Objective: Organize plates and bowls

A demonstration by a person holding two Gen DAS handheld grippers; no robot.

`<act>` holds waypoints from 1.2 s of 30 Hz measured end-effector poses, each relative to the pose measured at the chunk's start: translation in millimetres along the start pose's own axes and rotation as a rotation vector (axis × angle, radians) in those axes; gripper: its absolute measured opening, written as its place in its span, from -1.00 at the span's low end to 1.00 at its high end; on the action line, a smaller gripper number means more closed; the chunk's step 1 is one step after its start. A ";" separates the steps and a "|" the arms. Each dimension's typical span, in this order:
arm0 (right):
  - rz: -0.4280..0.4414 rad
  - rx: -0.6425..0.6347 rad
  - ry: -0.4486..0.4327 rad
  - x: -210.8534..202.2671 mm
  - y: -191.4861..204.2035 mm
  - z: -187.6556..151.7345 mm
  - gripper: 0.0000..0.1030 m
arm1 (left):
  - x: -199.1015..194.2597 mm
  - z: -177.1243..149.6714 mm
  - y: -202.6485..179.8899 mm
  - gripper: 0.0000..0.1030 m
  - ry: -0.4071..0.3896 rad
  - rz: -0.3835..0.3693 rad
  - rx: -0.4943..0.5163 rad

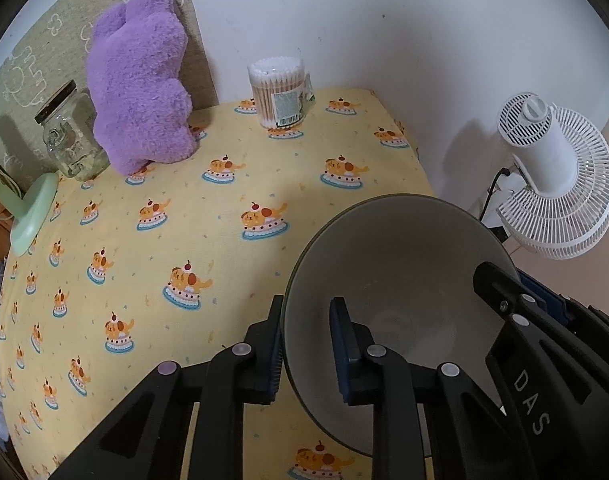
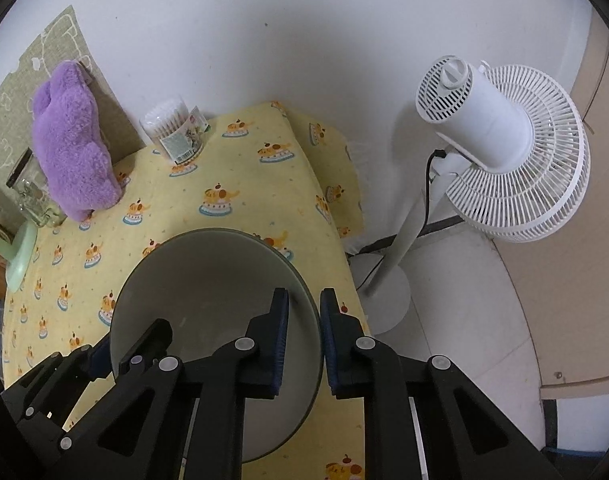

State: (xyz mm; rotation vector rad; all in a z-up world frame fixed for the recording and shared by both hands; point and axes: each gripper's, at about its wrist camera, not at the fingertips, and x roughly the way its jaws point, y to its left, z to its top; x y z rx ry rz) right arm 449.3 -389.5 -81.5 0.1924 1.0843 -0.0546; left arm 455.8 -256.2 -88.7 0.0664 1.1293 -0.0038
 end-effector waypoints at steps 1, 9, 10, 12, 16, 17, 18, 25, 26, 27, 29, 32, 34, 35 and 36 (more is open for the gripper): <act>0.000 0.003 0.004 -1.0 0.1 -0.8 -0.62 | -1.4 -0.4 0.1 -0.62 0.002 0.000 0.003; -0.003 0.017 0.008 -20.4 6.9 -7.8 -0.62 | -21.0 -6.9 5.7 -0.62 -0.017 -0.002 0.018; -0.003 0.015 0.006 -24.0 8.7 -8.7 -0.62 | -24.3 -7.9 7.1 -0.62 -0.019 -0.002 0.017; -0.003 0.015 0.001 -31.5 12.3 -10.7 -0.62 | -33.0 -10.4 10.6 -0.62 -0.030 -0.002 0.016; -0.002 0.007 -0.020 -50.6 22.0 -14.6 -0.62 | -49.7 -14.5 19.3 -0.62 -0.047 -0.002 0.008; -0.003 0.004 -0.026 -55.6 24.5 -15.9 -0.61 | -52.5 -15.4 20.6 -0.62 -0.050 -0.003 0.008; -0.003 0.001 -0.032 -61.9 27.4 -17.7 -0.61 | -58.7 -17.4 24.2 -0.62 -0.056 -0.003 0.007; -0.004 -0.019 -0.066 -96.3 53.1 -31.7 -0.61 | -90.6 -31.3 49.3 -0.62 -0.090 -0.006 0.002; -0.006 -0.022 -0.071 -100.5 57.5 -33.6 -0.61 | -95.9 -33.9 54.1 -0.62 -0.094 -0.007 0.001; -0.008 -0.025 -0.077 -107.4 63.3 -37.3 -0.61 | -100.8 -36.5 59.2 -0.62 -0.098 -0.010 0.000; -0.011 -0.026 -0.086 -119.2 74.0 -44.3 -0.62 | -110.9 -42.2 69.9 -0.62 -0.103 -0.014 -0.003; -0.014 -0.028 -0.092 -133.2 88.1 -54.4 -0.61 | -125.8 -52.5 86.2 -0.62 -0.116 -0.016 -0.002; -0.019 -0.031 -0.101 -144.8 99.5 -63.6 -0.62 | -136.4 -60.2 97.5 -0.62 -0.124 -0.024 -0.002; -0.024 -0.033 -0.107 -151.7 105.6 -68.7 -0.62 | -142.1 -64.7 104.3 -0.62 -0.126 -0.028 -0.005; -0.026 -0.036 -0.112 -156.2 109.4 -72.1 -0.62 | -145.8 -67.8 108.0 -0.62 -0.129 -0.030 -0.004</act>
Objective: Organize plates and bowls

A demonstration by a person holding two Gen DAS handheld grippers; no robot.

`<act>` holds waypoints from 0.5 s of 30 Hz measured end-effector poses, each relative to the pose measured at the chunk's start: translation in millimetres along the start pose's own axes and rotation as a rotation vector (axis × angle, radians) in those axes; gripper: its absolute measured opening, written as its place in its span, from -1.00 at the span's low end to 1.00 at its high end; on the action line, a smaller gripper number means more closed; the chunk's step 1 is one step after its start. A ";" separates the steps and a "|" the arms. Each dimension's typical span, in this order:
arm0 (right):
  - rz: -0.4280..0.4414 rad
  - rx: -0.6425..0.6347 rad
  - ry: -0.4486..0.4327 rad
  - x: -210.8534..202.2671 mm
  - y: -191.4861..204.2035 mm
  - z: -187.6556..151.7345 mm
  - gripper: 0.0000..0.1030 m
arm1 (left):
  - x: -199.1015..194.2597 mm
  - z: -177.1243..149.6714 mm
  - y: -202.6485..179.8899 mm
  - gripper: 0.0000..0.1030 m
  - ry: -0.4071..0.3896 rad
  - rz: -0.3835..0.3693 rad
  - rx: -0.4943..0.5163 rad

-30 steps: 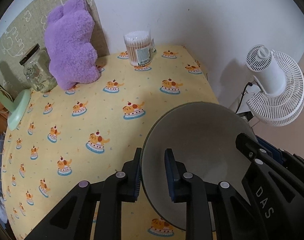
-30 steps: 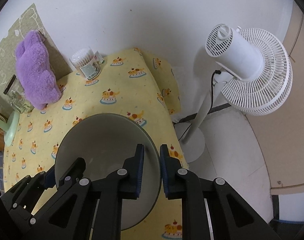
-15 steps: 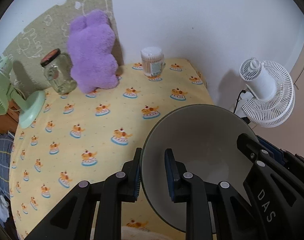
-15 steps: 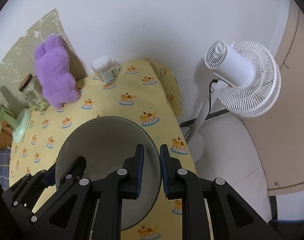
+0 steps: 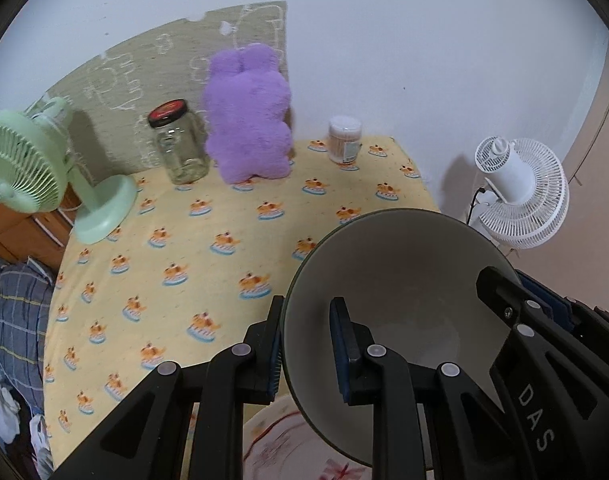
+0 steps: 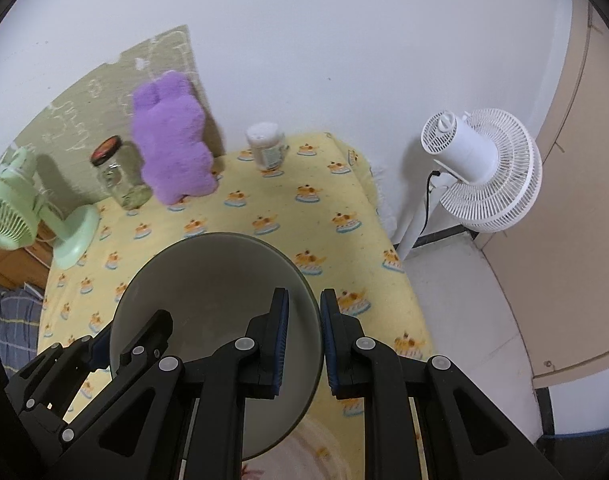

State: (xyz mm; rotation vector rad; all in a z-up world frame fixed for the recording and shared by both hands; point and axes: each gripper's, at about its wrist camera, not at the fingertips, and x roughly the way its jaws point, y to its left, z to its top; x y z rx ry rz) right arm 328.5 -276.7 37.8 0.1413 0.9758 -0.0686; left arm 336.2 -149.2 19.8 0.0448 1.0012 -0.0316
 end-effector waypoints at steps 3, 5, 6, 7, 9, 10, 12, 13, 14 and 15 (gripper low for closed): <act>0.002 -0.018 -0.013 -17.7 18.6 -10.8 -0.62 | -18.6 -11.7 19.2 -0.62 -0.024 0.012 -0.017; 0.004 -0.031 -0.023 -30.4 33.5 -19.7 -0.62 | -28.5 -18.0 29.9 -0.62 -0.035 0.011 -0.024; 0.004 -0.035 -0.028 -36.6 39.8 -23.9 -0.62 | -36.1 -23.2 39.1 -0.62 -0.040 0.011 -0.033; 0.005 -0.042 -0.032 -41.4 46.1 -27.6 -0.62 | -40.2 -25.8 43.8 -0.62 -0.043 0.012 -0.036; 0.012 -0.063 -0.039 -51.8 61.5 -36.5 -0.62 | -50.7 -33.7 58.2 -0.62 -0.048 0.019 -0.046; 0.015 -0.068 -0.041 -55.5 67.9 -40.3 -0.62 | -56.1 -38.3 66.3 -0.62 -0.049 0.023 -0.049; 0.023 -0.075 -0.043 -62.6 81.4 -49.8 -0.62 | -66.0 -47.6 81.2 -0.62 -0.053 0.034 -0.053; 0.029 -0.077 -0.043 -66.4 88.5 -55.6 -0.62 | -69.1 -50.9 86.5 -0.62 -0.055 0.038 -0.053; 0.035 -0.080 -0.043 -70.1 96.1 -61.9 -0.62 | -71.5 -54.7 91.7 -0.62 -0.056 0.042 -0.053; 0.039 -0.083 -0.043 -72.6 102.4 -67.7 -0.62 | -75.4 -61.2 100.3 -0.62 -0.054 0.047 -0.056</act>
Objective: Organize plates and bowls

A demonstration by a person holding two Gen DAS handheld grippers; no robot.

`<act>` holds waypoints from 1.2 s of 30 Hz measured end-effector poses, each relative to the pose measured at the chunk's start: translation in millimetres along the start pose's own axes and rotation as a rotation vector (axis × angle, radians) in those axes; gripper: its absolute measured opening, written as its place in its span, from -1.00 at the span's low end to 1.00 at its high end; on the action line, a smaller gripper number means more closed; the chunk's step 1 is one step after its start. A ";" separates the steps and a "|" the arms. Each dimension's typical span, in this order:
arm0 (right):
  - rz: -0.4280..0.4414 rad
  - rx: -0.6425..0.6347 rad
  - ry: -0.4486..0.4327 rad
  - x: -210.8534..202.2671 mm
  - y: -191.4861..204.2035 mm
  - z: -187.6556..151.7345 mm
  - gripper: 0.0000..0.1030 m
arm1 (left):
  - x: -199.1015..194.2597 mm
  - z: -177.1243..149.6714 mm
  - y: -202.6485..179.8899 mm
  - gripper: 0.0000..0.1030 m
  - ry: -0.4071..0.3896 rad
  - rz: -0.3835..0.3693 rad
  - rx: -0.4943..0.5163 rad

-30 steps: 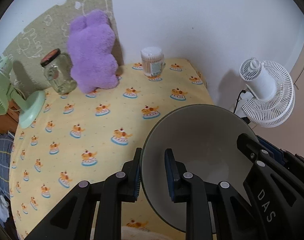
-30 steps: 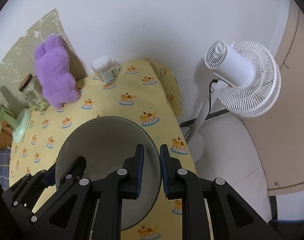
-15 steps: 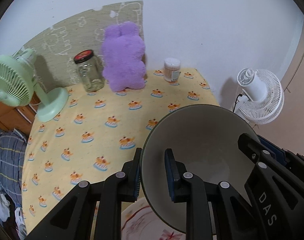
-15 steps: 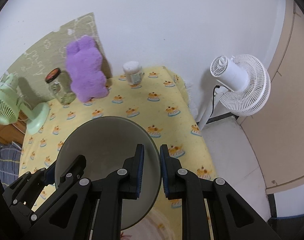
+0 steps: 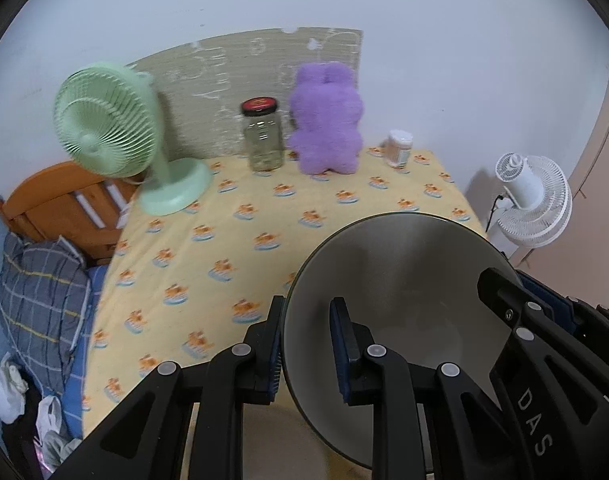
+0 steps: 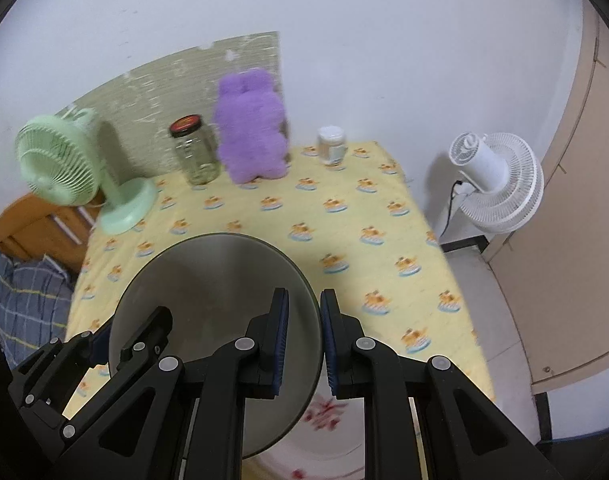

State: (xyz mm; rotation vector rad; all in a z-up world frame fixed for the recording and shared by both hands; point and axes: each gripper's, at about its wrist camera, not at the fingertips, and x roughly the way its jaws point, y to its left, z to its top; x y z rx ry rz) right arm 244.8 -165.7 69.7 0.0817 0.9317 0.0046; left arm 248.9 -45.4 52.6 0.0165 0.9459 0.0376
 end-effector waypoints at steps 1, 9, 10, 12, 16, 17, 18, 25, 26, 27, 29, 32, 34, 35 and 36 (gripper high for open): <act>0.003 -0.002 0.000 -2.3 6.2 -4.4 -0.62 | -2.3 -4.4 6.7 -0.62 0.002 0.003 -0.002; 0.023 -0.018 0.025 -13.2 51.2 -44.2 -0.62 | -13.3 -40.1 50.2 -0.62 0.030 0.019 -0.003; 0.024 -0.022 0.028 -14.0 56.5 -49.7 -0.62 | -13.1 -45.3 55.4 -0.62 0.038 0.019 -0.006; 0.025 -0.030 0.035 -14.1 64.1 -58.1 -0.62 | -11.6 -52.8 62.6 -0.62 0.052 0.017 -0.009; 0.033 -0.035 0.061 -10.5 75.1 -73.1 -0.62 | -9.6 -65.9 73.6 -0.62 0.072 0.019 -0.014; 0.033 -0.040 0.065 -9.5 77.3 -76.1 -0.62 | -8.3 -68.8 75.9 -0.62 0.078 0.017 -0.018; 0.030 -0.046 0.068 -8.2 79.3 -78.5 -0.62 | -6.9 -71.4 77.6 -0.62 0.084 0.015 -0.021; 0.022 -0.076 0.119 5.4 88.6 -94.3 -0.62 | 7.3 -87.7 86.1 -0.62 0.132 0.009 -0.038; 0.021 -0.079 0.128 8.1 89.4 -95.7 -0.62 | 7.9 -89.8 87.1 -0.62 0.137 0.007 -0.040; 0.020 -0.083 0.134 9.7 90.3 -96.5 -0.62 | 10.5 -92.2 88.1 -0.62 0.147 0.006 -0.043; 0.016 -0.090 0.147 13.5 91.8 -98.6 -0.62 | 13.7 -95.3 89.9 -0.62 0.158 0.004 -0.044; 0.012 -0.097 0.171 20.1 94.1 -102.5 -0.62 | 19.5 -99.9 91.4 -0.62 0.180 0.003 -0.044; 0.011 -0.095 0.186 24.0 95.0 -104.7 -0.62 | 22.9 -101.8 92.5 -0.62 0.192 0.003 -0.046; 0.011 -0.095 0.191 25.8 95.2 -105.1 -0.62 | 24.5 -102.8 93.2 -0.62 0.198 0.002 -0.048; 0.010 -0.096 0.196 27.4 95.5 -105.6 -0.62 | 25.7 -103.3 93.3 -0.62 0.202 0.001 -0.049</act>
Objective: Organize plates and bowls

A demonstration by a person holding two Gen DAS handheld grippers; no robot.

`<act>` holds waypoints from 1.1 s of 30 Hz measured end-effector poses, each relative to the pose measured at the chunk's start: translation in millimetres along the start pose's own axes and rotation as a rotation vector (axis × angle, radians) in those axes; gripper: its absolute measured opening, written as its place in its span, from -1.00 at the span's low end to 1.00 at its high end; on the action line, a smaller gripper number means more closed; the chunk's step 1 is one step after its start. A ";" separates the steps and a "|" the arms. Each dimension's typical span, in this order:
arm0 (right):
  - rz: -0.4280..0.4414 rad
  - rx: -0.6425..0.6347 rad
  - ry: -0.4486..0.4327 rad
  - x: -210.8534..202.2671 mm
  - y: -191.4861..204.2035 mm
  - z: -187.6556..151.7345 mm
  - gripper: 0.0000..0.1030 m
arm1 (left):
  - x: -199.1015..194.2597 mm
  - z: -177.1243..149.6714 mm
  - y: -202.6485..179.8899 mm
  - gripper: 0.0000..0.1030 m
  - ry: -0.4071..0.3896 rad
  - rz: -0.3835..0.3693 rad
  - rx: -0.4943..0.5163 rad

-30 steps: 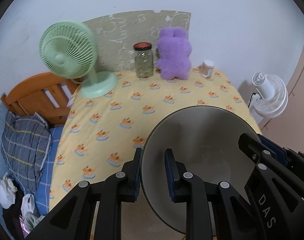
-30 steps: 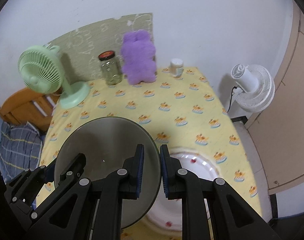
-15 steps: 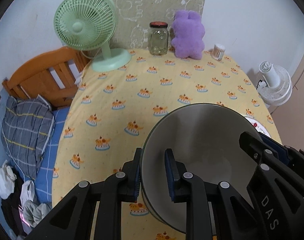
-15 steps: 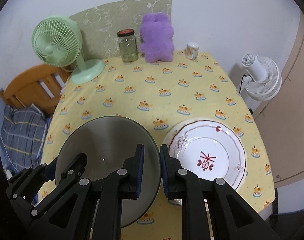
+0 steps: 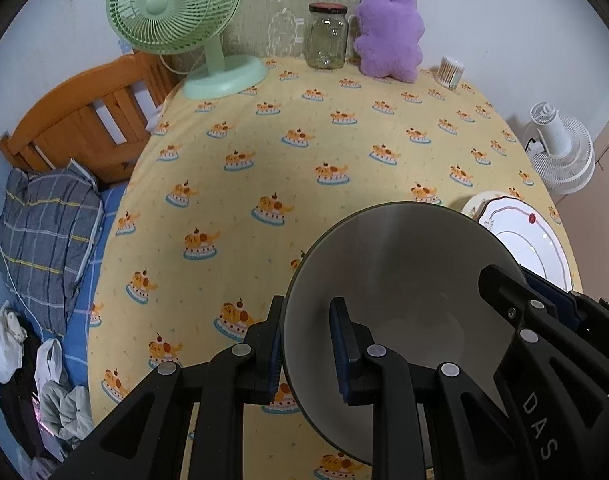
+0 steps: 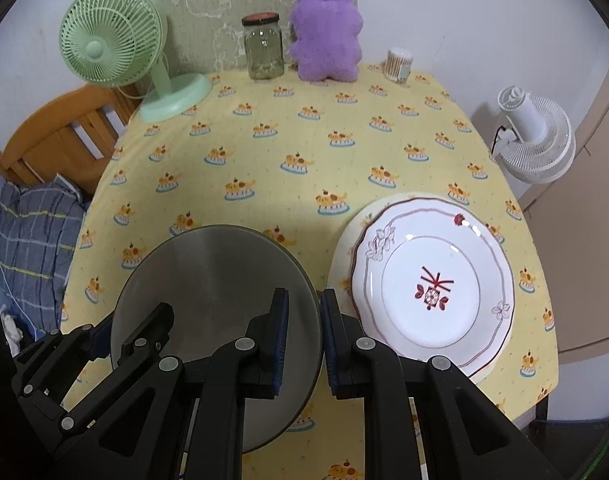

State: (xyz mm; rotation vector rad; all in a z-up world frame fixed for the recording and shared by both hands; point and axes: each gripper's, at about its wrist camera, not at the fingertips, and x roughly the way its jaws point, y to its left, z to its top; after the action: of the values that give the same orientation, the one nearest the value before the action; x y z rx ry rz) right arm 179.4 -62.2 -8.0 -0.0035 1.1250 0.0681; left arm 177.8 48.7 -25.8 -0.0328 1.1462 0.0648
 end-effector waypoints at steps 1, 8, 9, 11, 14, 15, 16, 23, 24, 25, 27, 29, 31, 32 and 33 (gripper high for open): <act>-0.001 -0.002 0.005 1.9 0.5 0.0 -0.62 | 1.4 0.0 0.3 -0.62 0.006 -0.001 -0.002; -0.014 -0.022 0.023 10.5 5.5 -0.6 -0.62 | 11.9 -2.2 3.7 -0.62 0.040 -0.005 -0.014; -0.019 -0.029 0.022 11.5 6.4 -0.5 -0.62 | 12.9 -2.2 4.0 -0.62 0.042 -0.007 -0.014; -0.030 -0.041 0.019 12.7 7.9 -0.2 -0.62 | 16.5 -2.7 3.5 -0.62 0.057 -0.017 -0.019; -0.041 -0.051 0.024 15.6 6.6 0.4 -0.62 | 20.7 -3.0 1.4 -0.62 0.069 -0.024 -0.021; -0.040 -0.052 0.023 15.7 5.8 0.4 -0.62 | 20.3 -2.7 0.8 -0.62 0.065 -0.022 -0.019; -0.039 -0.052 0.024 15.9 5.4 0.4 -0.62 | 20.3 -2.4 0.5 -0.62 0.063 -0.021 -0.018; -0.044 -0.076 0.020 14.5 6.3 -3.1 -0.62 | 19.0 -5.7 -0.1 -0.62 0.059 -0.020 -0.005; -0.045 -0.082 0.018 14.2 7.3 -3.9 -0.62 | 18.7 -6.1 0.0 -0.62 0.057 -0.021 -0.002; -0.047 -0.087 0.016 13.7 7.8 -4.6 -0.62 | 18.4 -6.8 0.3 -0.62 0.055 -0.021 0.000; -0.049 -0.091 0.018 13.7 8.5 -4.6 -0.62 | 18.5 -8.1 0.4 -0.62 0.052 -0.024 0.003; -0.041 -0.089 0.017 12.4 7.5 -5.2 -0.62 | 18.3 -8.2 1.1 -0.47 0.054 -0.049 0.006; -0.021 -0.083 0.015 11.0 5.4 -5.5 -0.62 | 16.0 -9.5 1.1 -0.31 0.052 -0.066 0.006; -0.011 -0.079 0.019 10.4 3.6 -6.2 -0.62 | 14.3 -10.0 0.3 -0.27 0.049 -0.072 0.013; -0.007 -0.076 0.021 10.2 2.5 -6.5 -0.62 | 12.7 -10.7 -0.9 -0.20 0.046 -0.079 0.021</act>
State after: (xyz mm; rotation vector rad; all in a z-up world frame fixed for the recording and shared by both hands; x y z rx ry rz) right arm 177.9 -59.3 -20.0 -0.0763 1.1432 0.1053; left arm 173.3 47.6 -41.8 -0.0609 1.1907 -0.0183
